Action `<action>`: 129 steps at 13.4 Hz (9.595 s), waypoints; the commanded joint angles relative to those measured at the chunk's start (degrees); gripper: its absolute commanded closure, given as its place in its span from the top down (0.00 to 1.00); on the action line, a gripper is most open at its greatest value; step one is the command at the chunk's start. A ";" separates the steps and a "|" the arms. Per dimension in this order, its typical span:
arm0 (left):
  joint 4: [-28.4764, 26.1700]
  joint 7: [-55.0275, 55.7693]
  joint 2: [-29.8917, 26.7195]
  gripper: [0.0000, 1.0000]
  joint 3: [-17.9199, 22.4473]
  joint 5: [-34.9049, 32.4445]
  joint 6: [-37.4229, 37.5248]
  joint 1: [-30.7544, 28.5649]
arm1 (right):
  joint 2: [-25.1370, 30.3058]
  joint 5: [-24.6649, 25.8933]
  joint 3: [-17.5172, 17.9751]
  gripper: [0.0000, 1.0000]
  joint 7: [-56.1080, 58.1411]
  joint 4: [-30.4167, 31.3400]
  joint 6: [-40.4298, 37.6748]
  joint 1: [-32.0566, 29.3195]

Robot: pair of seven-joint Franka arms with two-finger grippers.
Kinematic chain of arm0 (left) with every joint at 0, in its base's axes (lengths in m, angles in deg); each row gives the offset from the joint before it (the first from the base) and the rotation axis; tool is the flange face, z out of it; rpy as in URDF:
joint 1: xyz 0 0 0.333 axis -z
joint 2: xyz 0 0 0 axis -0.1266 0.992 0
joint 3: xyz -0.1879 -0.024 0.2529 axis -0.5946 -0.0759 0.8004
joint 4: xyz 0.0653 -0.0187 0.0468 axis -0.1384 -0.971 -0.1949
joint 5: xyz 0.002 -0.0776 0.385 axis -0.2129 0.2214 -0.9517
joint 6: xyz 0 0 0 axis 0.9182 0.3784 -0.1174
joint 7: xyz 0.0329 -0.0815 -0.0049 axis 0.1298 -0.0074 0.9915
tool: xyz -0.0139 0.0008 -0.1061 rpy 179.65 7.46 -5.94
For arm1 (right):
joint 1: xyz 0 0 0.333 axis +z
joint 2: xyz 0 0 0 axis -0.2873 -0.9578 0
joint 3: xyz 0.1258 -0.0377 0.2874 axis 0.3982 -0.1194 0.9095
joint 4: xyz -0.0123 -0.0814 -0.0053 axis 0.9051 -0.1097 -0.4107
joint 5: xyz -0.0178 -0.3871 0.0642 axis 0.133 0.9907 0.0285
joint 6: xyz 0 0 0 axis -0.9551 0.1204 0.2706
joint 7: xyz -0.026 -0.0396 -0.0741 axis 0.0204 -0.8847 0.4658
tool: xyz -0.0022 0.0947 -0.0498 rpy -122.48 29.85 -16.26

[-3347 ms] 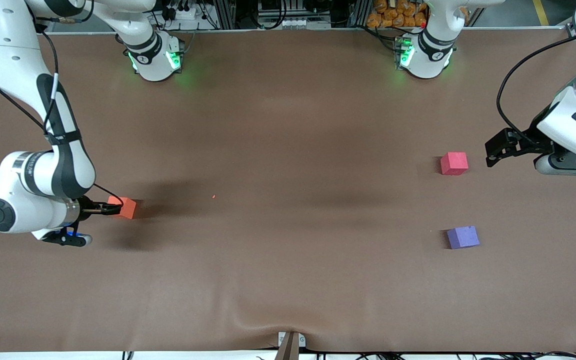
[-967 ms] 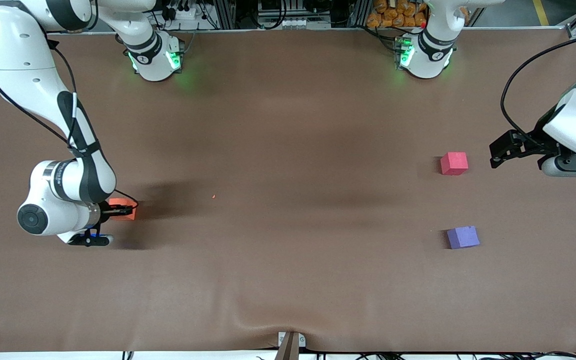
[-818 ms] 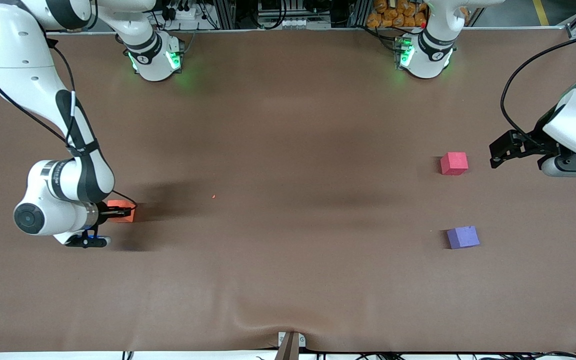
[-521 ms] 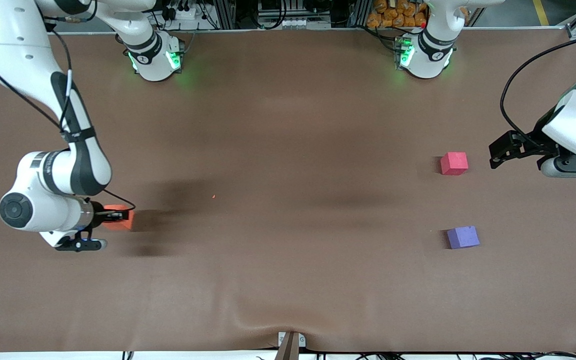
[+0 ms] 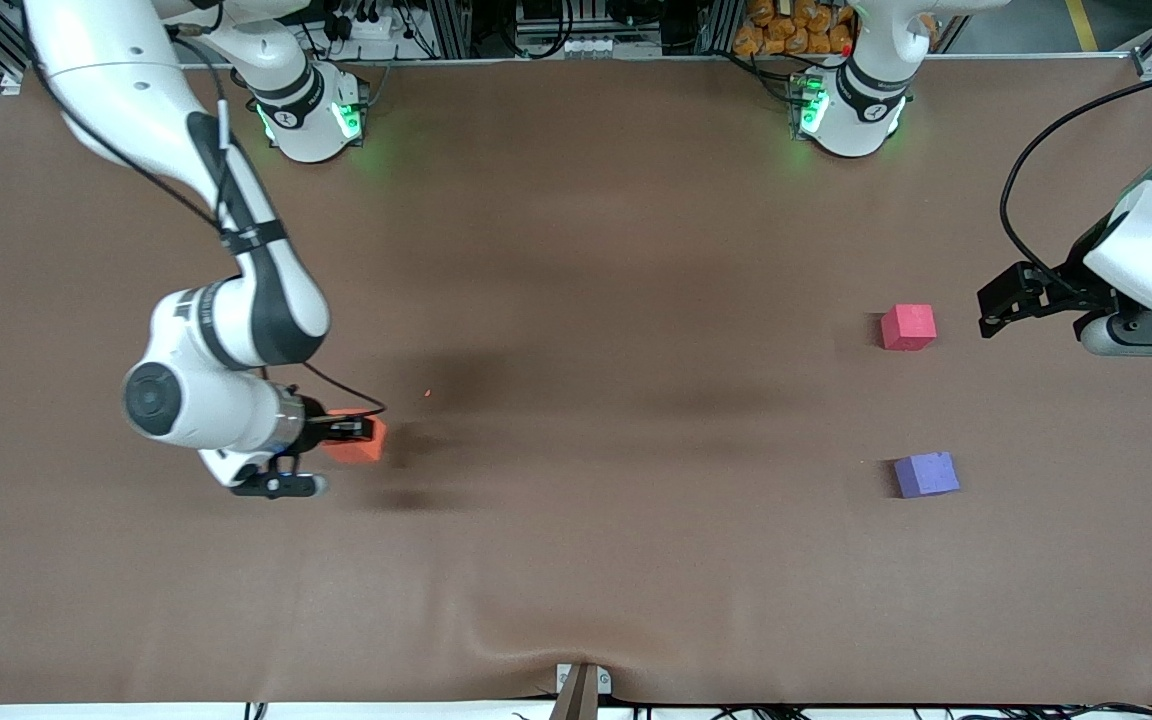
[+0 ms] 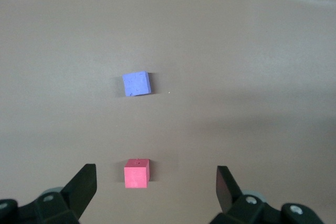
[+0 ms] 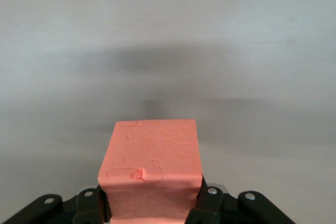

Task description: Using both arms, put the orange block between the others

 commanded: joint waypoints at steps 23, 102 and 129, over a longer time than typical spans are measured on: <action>0.83 -0.54 23.72 1.00 -0.99 22.53 -17.88 15.28 | -8.79 -12.53 -0.64 0.94 -19.14 -0.64 18.52 23.77; -32.39 0.08 21.18 0.00 -7.75 -7.79 -46.46 -17.22 | 29.53 9.53 -5.38 1.00 2.65 -6.97 -42.74 -10.51; 0.66 -8.18 1.07 1.00 -17.51 -3.83 10.29 -17.13 | 28.39 10.24 -5.65 1.00 4.68 -5.56 -41.68 -9.98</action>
